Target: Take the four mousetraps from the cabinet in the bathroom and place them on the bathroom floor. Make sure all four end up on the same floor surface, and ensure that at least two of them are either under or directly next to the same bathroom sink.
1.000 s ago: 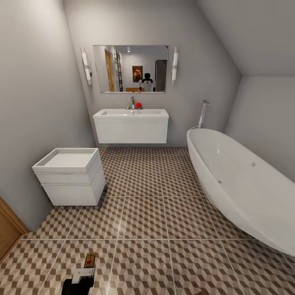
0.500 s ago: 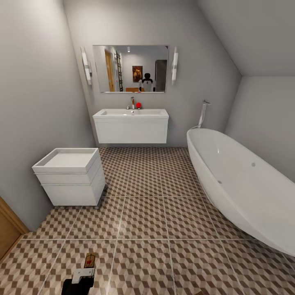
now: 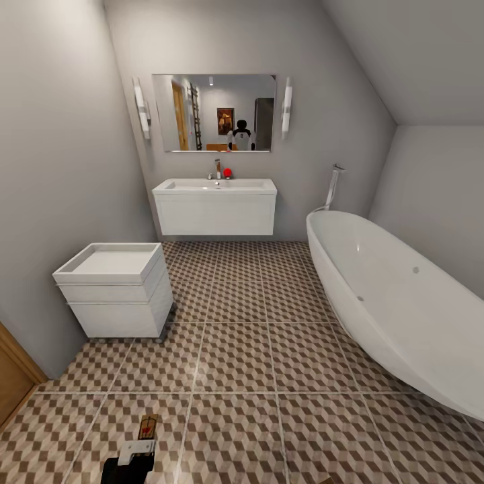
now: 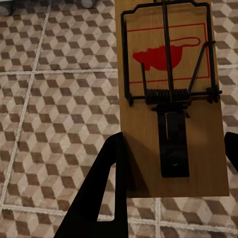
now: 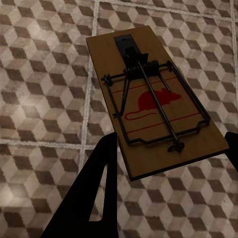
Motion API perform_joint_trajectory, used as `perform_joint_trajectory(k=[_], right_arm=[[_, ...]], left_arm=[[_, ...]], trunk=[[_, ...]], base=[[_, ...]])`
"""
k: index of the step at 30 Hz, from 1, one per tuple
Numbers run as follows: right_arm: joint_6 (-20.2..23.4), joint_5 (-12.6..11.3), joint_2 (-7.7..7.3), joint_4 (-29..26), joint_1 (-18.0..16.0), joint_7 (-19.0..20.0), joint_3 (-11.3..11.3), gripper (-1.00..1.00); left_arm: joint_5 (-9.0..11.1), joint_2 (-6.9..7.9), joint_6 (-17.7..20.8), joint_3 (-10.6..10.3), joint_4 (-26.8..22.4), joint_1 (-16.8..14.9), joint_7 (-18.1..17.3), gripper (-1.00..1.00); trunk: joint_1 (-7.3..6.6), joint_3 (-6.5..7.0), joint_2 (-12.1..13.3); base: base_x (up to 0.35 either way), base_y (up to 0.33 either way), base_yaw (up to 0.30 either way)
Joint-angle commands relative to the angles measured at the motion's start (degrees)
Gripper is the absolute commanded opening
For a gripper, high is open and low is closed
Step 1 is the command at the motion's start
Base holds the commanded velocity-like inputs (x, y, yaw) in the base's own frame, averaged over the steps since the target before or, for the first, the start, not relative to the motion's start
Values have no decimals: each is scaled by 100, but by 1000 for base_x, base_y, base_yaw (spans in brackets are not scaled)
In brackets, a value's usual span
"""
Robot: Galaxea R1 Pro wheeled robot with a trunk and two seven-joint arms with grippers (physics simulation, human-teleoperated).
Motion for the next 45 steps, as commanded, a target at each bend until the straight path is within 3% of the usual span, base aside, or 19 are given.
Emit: perform_joint_trajectory(k=[1, 45], right_arm=[[-4, 14, 1, 5, -4, -54, 45, -100], [-4, 14, 1, 5, -4, -54, 45, -100]], left_arm=[[-32, -3, -16, -31, 9, -4, 47, -100], [-31, -3, -16, -31, 10, -4, 47, -100]], trunk=[[0, -5, -3], [0, -5, -3]], base=[[0, 0, 0], [0, 0, 0]])
